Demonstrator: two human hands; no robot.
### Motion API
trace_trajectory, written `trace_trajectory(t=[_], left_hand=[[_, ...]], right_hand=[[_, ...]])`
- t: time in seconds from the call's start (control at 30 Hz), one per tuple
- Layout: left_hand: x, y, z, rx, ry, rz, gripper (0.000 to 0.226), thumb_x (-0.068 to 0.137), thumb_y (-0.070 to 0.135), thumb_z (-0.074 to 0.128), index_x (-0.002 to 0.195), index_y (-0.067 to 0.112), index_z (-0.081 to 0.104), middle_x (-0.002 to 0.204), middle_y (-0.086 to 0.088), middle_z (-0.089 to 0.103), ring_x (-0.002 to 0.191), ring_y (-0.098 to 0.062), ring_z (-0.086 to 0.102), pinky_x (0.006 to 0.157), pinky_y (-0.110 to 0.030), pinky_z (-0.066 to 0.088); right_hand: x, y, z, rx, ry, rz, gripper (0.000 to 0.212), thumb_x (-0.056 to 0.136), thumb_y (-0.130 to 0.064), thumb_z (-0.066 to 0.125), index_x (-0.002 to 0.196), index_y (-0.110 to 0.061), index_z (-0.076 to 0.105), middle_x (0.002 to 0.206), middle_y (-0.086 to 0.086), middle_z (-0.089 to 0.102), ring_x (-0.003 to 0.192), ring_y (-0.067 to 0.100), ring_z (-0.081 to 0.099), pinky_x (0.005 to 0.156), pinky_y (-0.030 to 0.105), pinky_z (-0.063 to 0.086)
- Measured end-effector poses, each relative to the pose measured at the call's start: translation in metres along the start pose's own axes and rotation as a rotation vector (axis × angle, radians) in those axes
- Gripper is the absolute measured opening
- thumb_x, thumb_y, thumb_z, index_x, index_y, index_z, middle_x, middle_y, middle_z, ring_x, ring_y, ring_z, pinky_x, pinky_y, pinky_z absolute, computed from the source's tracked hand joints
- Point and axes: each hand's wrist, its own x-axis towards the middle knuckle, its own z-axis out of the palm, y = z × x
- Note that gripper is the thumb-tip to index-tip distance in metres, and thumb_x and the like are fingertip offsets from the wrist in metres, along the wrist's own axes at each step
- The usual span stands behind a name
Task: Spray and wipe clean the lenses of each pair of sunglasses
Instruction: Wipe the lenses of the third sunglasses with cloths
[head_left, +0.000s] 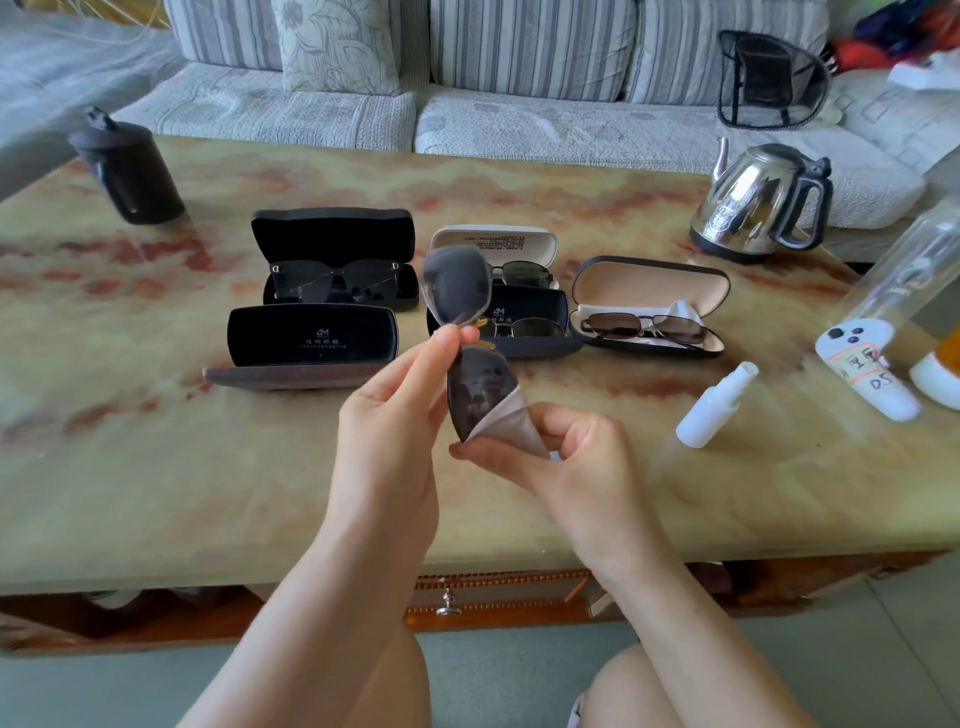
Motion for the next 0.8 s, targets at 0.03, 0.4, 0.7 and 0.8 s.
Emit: trace_trajectory(t=[0.03, 0.4, 0.7, 0.8], left_hand=[[0.001, 0.001, 0.0, -0.012, 0.003, -0.005, 0.017, 0.088, 0.027, 0.063, 0.088, 0.017, 0.076, 0.089, 0.001, 0.072, 0.085, -0.009, 0.063, 0.083, -0.024, 0.047], [-0.007, 0.0, 0.009, -0.022, 0.07, 0.012, 0.018, 0.091, 0.027, 0.061, 0.092, 0.018, 0.077, 0.081, -0.002, 0.07, 0.073, -0.009, 0.057, 0.073, -0.021, 0.046], [0.002, 0.005, 0.002, -0.008, 0.027, -0.048, 0.018, 0.091, 0.027, 0.061, 0.09, 0.017, 0.076, 0.086, 0.004, 0.072, 0.085, -0.007, 0.064, 0.079, -0.024, 0.048], [0.008, 0.01, -0.001, 0.029, -0.051, -0.075, 0.017, 0.09, 0.025, 0.061, 0.087, 0.018, 0.077, 0.092, 0.003, 0.075, 0.093, -0.009, 0.066, 0.089, -0.026, 0.049]], right_hand=[[0.001, 0.001, 0.0, -0.028, 0.004, -0.017, 0.01, 0.071, -0.018, 0.085, 0.075, -0.017, 0.076, 0.066, -0.006, 0.071, 0.067, 0.003, 0.06, 0.066, 0.015, 0.044], [0.008, -0.006, 0.006, 0.136, 0.021, -0.037, 0.028, 0.068, -0.03, 0.078, 0.089, -0.012, 0.079, 0.085, 0.005, 0.077, 0.076, 0.012, 0.069, 0.064, 0.015, 0.05], [0.003, 0.004, 0.002, -0.13, -0.067, -0.136, 0.004, 0.075, -0.023, 0.082, 0.077, -0.024, 0.078, 0.08, -0.003, 0.075, 0.092, -0.003, 0.064, 0.108, 0.042, 0.038], [0.003, 0.009, -0.006, -0.185, -0.086, -0.189, 0.008, 0.077, -0.023, 0.081, 0.079, -0.031, 0.079, 0.084, -0.017, 0.072, 0.113, 0.019, 0.06, 0.101, 0.049, 0.042]])
